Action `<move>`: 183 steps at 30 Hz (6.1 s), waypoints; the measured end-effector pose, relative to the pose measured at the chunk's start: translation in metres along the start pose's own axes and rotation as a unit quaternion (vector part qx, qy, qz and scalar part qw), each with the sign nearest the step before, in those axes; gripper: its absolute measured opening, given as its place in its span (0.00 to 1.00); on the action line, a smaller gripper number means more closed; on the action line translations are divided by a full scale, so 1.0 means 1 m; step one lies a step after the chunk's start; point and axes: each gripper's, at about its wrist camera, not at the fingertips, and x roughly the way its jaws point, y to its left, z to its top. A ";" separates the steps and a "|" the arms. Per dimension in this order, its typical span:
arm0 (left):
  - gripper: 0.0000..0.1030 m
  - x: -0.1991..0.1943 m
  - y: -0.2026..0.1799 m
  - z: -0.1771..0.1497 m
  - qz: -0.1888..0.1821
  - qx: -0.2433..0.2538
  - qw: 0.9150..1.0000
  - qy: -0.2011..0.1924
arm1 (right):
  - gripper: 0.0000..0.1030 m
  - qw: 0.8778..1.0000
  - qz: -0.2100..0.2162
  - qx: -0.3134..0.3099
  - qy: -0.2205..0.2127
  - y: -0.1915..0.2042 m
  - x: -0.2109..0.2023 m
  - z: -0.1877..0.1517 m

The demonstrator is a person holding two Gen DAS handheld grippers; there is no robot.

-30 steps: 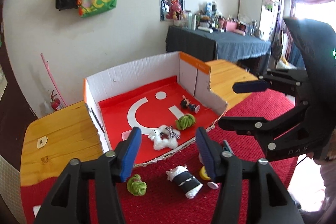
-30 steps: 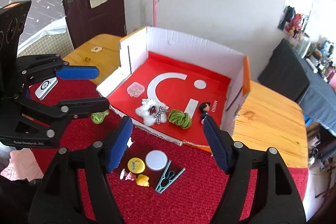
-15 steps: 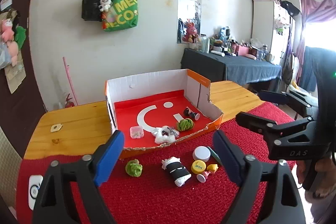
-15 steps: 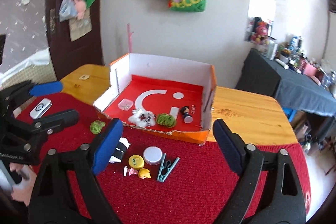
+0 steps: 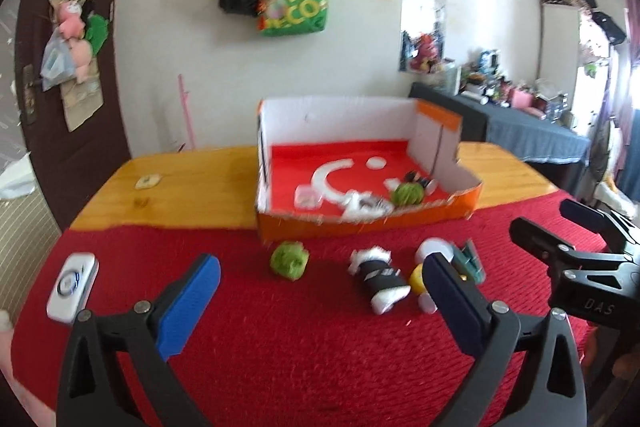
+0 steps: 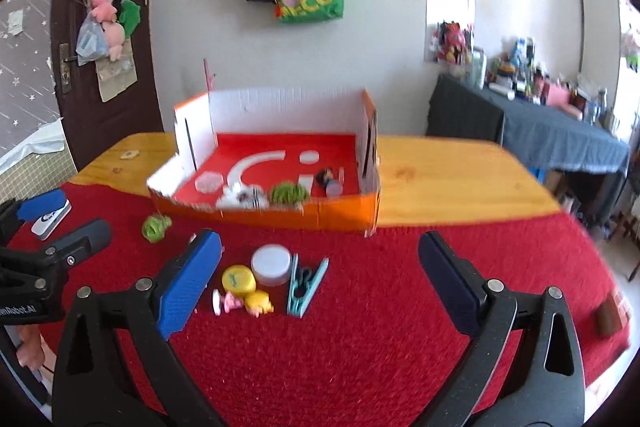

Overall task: Organize objects
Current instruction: 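Withdraw both open tools back over the red cloth, then grasp the black-and-white plush doll with left tool while right tool grasps teal clothespin, then carry the doll with left tool while right tool carries clothespin into cardboard box, then lower and release the doll with left tool while right tool releases clothespin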

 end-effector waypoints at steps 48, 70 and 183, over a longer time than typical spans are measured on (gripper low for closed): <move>1.00 0.112 -0.006 -0.003 -0.009 0.035 0.982 0.185 | 0.98 0.971 -0.041 -0.055 0.228 -0.020 0.091 -0.009; 0.71 0.088 -0.009 0.023 -0.146 0.105 0.973 0.146 | 0.89 0.968 0.053 -0.073 0.232 -0.011 0.101 -0.007; 0.34 0.251 -0.014 0.092 -0.102 0.053 0.964 0.240 | 0.22 0.939 0.072 -0.075 0.328 0.019 0.266 0.105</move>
